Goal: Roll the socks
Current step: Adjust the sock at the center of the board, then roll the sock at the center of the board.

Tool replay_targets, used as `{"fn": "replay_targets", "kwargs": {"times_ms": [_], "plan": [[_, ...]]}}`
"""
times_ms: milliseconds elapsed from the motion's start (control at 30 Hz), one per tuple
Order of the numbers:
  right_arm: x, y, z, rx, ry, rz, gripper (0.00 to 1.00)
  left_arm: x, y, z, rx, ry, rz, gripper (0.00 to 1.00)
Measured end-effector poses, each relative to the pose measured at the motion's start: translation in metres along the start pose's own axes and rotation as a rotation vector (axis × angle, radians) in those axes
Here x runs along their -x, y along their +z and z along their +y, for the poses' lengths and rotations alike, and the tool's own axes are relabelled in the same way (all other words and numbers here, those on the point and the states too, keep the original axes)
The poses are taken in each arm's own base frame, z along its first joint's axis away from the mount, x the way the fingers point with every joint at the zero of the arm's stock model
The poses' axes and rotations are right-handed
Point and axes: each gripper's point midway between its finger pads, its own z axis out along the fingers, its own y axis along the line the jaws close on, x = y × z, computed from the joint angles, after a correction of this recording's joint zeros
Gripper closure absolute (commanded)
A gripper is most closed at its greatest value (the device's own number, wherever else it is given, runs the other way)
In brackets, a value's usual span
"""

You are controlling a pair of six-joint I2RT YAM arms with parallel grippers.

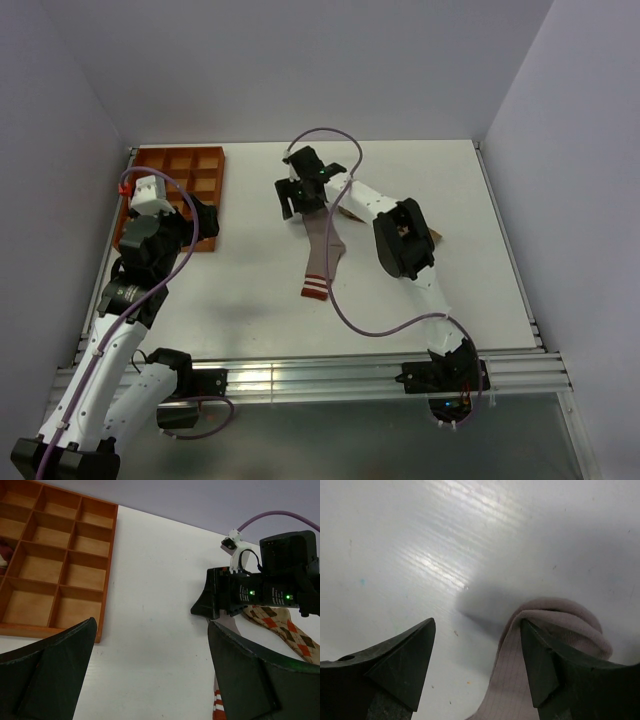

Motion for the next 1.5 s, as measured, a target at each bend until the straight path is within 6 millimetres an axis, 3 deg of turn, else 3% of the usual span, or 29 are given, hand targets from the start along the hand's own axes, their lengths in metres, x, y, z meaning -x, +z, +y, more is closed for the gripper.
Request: {"fn": "replay_targets", "kwargs": {"times_ms": [167, 333, 533, 600, 700, 933, 1100, 1233, 1500], "plan": [[0.025, -0.002, 0.006, 0.012, -0.011, -0.052, 0.22, 0.000, 0.000, 0.000, 0.000, 0.000, 0.000, 0.00], [0.042, -0.022, 0.007, -0.001, -0.048, -0.109, 0.20, 0.000, 0.000, 0.000, -0.002, 0.000, 0.000, 0.01], [0.014, -0.099, 0.004, -0.043, -0.114, -0.147, 0.20, 0.000, 0.000, -0.001, -0.008, 0.000, 0.003, 0.01], [0.006, -0.124, 0.011, -0.036, -0.137, -0.183, 0.20, -0.001, 0.000, -0.002, -0.012, -0.001, 0.004, 0.00], [-0.015, -0.142, 0.020, -0.023, -0.162, -0.201, 0.20, -0.001, 0.000, -0.003, -0.017, -0.002, 0.006, 0.00], [-0.108, -0.116, 0.017, -0.045, -0.238, -0.020, 0.25, -0.002, -0.001, -0.005, -0.027, -0.004, 0.010, 0.00], [-0.153, -0.106, 0.038, -0.019, -0.369, 0.060, 0.34, -0.002, -0.001, -0.005, -0.032, -0.003, 0.013, 0.01], [-0.171, -0.104, 0.052, 0.008, -0.459, 0.081, 0.41, -0.003, -0.001, -0.007, -0.040, -0.003, 0.017, 0.00], [-0.169, -0.102, 0.054, 0.004, -0.529, 0.070, 0.41, -0.006, 0.002, -0.007, -0.043, -0.002, 0.031, 0.00]]}}
